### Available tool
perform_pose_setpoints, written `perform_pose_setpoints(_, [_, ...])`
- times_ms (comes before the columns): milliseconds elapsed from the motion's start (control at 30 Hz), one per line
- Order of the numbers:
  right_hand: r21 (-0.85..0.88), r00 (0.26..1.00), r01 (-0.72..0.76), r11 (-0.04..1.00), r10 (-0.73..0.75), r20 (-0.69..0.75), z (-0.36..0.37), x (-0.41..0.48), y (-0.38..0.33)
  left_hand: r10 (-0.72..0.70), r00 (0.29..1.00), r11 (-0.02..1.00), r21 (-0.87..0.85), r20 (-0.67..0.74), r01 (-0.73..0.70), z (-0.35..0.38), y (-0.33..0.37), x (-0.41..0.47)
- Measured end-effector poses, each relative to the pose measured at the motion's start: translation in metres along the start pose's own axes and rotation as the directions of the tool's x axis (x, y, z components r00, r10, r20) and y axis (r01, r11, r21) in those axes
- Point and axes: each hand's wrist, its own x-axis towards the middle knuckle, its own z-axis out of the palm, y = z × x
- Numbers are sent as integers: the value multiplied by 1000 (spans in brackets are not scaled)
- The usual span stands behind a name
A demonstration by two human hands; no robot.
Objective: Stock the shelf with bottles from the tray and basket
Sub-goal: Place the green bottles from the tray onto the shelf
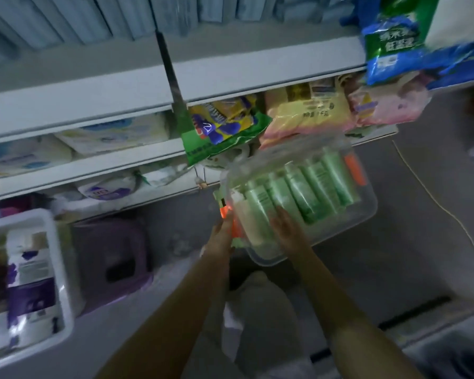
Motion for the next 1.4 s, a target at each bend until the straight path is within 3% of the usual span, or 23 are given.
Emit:
perform_pose_setpoints(200, [-39, 998, 54, 998, -55, -27, 8, 27, 12, 85, 991, 996, 4, -100, -85, 15, 3, 19])
perform_pose_setpoints(367, [-111, 993, 46, 993, -33, 116, -3, 45, 19, 52, 990, 997, 72, -134, -42, 22, 3, 27])
perform_pose_setpoints(567, [-268, 962, 87, 960, -11, 272, -3, 56, 21, 80, 983, 997, 17, -164, -79, 26, -9, 37])
perform_pose_setpoints(733, [-274, 987, 79, 959, -36, 159, 12, 66, 22, 77, 985, 995, 70, -153, -67, 21, -10, 41])
perform_pose_setpoints(1033, [104, 979, -111, 988, 90, 184, -8, 46, 16, 58, 990, 957, 289, -129, -19, 15, 1, 31])
perform_pose_setpoints(1133, [232, 966, -173, 957, 119, 229, -30, 22, 7, 104, 945, 952, 306, -309, -4, 17, 7, 17])
perform_pose_setpoints(1200, [361, 946, -246, 900, 140, 294, -49, 5, -1, 221, 891, 933, 352, -397, -74, 24, 19, -10])
perform_pose_setpoints(1267, [402, 914, -274, 874, 107, 391, -70, -12, -12, 299, 896, 937, 278, -329, -211, 32, 28, -37])
perform_pose_setpoints(1333, [432, 865, -276, 859, 26, 501, -91, -25, -23, 275, 945, 956, 155, -175, -250, 45, 34, -71])
perform_pose_setpoints(1400, [445, 817, -276, 852, -36, 576, -110, -30, -37, 308, 950, 948, 104, -60, -300, 57, 35, -100])
